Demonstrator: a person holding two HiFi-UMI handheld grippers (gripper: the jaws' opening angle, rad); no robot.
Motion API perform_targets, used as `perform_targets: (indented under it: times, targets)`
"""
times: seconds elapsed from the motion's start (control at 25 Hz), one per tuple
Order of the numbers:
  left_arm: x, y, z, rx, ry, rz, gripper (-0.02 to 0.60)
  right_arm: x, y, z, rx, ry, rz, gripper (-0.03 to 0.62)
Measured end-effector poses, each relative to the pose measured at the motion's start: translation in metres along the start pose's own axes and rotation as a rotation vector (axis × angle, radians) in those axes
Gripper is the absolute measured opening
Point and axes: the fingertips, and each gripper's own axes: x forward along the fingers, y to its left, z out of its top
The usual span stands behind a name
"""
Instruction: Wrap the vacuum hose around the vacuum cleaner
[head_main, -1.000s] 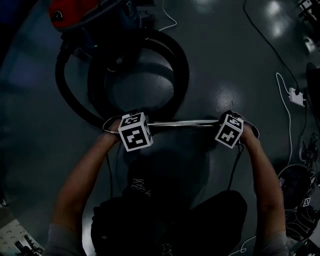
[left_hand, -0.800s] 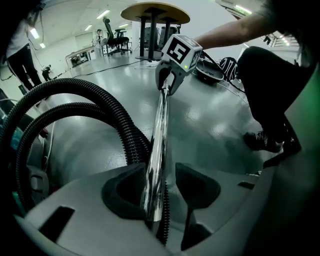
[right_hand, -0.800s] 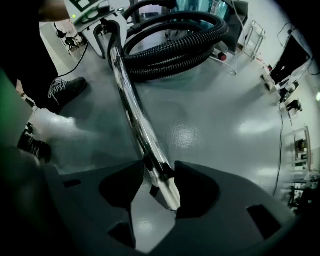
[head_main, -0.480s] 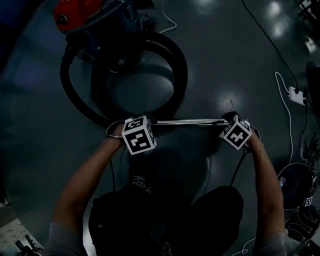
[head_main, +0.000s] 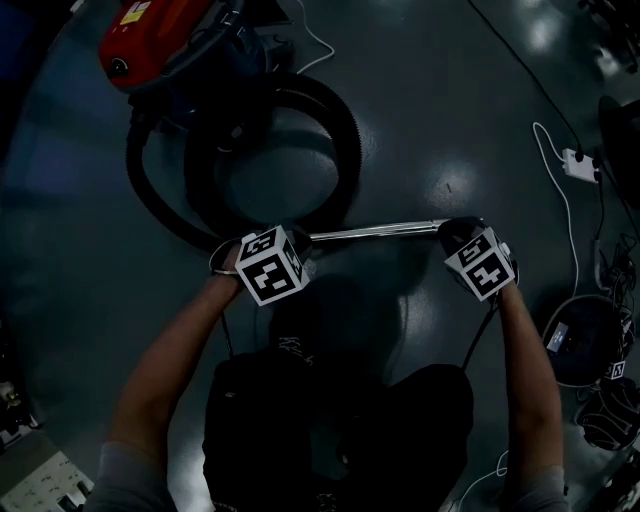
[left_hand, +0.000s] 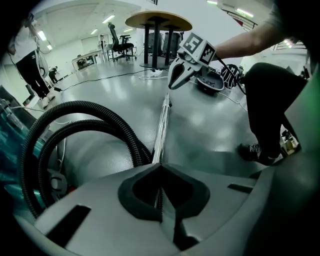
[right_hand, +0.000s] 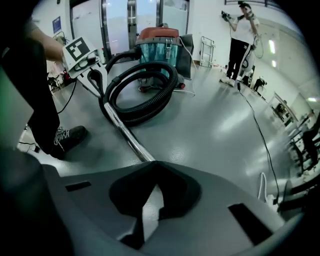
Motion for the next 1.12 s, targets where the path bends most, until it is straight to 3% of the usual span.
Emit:
perform_targets:
  times: [0.28, 0.56, 0.76, 0.84, 1.0, 1.12]
  targets:
    - [-0.074, -0.022, 0.014, -0.033, 0.014, -0.026, 0.008, -0.076, 0.041, 0.026, 0.054, 0.007, 0.038, 0.003]
    - [-0.183, -0.047, 0.059, -0.030, -0.010, -0.019, 0.008, -0.192, 0.076, 0.074, 0.155, -0.099, 0.068, 0.003]
    - [-0.272, -0.068, 0.089, -0.038, -0.029, 0.009, 0.008, -0.287, 0.099, 0.104, 0.226, -0.207, 0.023, 0.003]
    - [-0.308, -0.082, 0.103, -0.035, -0.032, 0.016, 0.008, -0.324, 0.113, 0.111, 0.208, -0.231, 0.005, 0.003]
    - [-0.377, -0.118, 0.138, 0.021, -0.036, 0.043, 0.008, -0.398, 0.135, 0.118, 0.072, -0.268, -0.059, 0.003]
    - [-0.419, -0.146, 0.165, 0.063, -0.045, 0.068, 0.008, -0.450, 0.130, 0.115, 0.003, -0.296, -0.116, 0.003]
